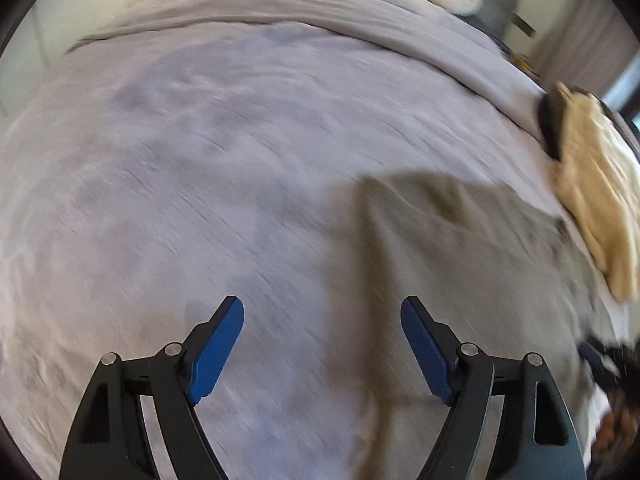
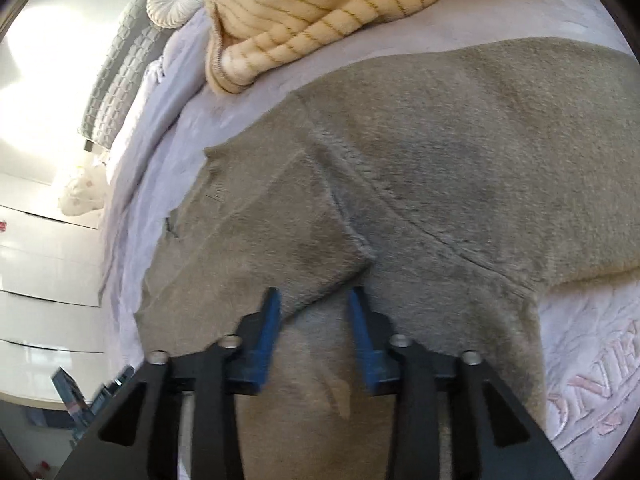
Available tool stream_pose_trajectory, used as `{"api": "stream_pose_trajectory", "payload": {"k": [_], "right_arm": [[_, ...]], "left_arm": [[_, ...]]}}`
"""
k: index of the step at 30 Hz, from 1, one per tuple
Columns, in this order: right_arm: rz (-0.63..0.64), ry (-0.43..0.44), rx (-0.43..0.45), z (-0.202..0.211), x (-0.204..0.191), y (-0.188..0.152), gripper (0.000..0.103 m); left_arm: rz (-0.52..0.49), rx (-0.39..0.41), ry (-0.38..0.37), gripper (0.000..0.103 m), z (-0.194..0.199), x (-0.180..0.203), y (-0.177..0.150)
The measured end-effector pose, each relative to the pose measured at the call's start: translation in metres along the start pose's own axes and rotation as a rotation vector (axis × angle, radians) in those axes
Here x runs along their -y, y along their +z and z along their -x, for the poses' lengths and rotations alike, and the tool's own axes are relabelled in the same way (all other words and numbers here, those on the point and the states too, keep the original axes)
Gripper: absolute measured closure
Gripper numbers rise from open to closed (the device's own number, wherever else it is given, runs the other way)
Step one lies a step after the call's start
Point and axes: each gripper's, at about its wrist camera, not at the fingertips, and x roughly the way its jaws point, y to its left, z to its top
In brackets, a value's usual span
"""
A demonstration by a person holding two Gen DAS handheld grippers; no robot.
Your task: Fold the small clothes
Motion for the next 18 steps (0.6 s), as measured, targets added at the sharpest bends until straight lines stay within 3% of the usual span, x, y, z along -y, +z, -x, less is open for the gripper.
{"api": "stream_pose_trajectory", "payload": {"k": [4, 6, 7, 8, 9, 14, 17, 18], "right_arm": [[-0.051, 0.035, 0.000, -0.014, -0.005, 0.016, 0.056], [-0.069, 0.030, -0.015, -0.021, -0.006, 0.025, 0.059], [-0.063, 0.018, -0.019, -0.022, -0.009, 0.027, 0.067], [-0.032, -0.017, -0.028, -0.025, -0.014, 0.030, 0.092], [-0.006, -0.032, -0.035, -0.026, -0.018, 0.032, 0.095], [0.233, 0.036, 0.062, -0.003, -0.055, 0.038, 0.096], [0.206, 0.000, 0.038, -0.014, -0.042, 0.047, 0.094], [0.173, -0.040, 0.016, -0.020, -0.033, 0.048, 0.089]], "left_arm": [[-0.065, -0.046, 0.013, 0.022, -0.015, 0.024, -0.013], [-0.043, -0.051, 0.007, 0.022, -0.025, 0.028, -0.008], [-0.022, -0.046, -0.005, 0.022, -0.029, 0.029, -0.004], [-0.001, -0.038, -0.015, 0.022, -0.031, 0.031, 0.000], [0.015, -0.028, -0.024, 0.022, -0.033, 0.032, 0.006], [0.010, -0.004, -0.015, 0.022, -0.055, 0.042, 0.049], [-0.002, 0.001, 0.001, 0.022, -0.064, 0.044, 0.065], [-0.003, -0.002, 0.005, 0.022, -0.065, 0.043, 0.067]]}}
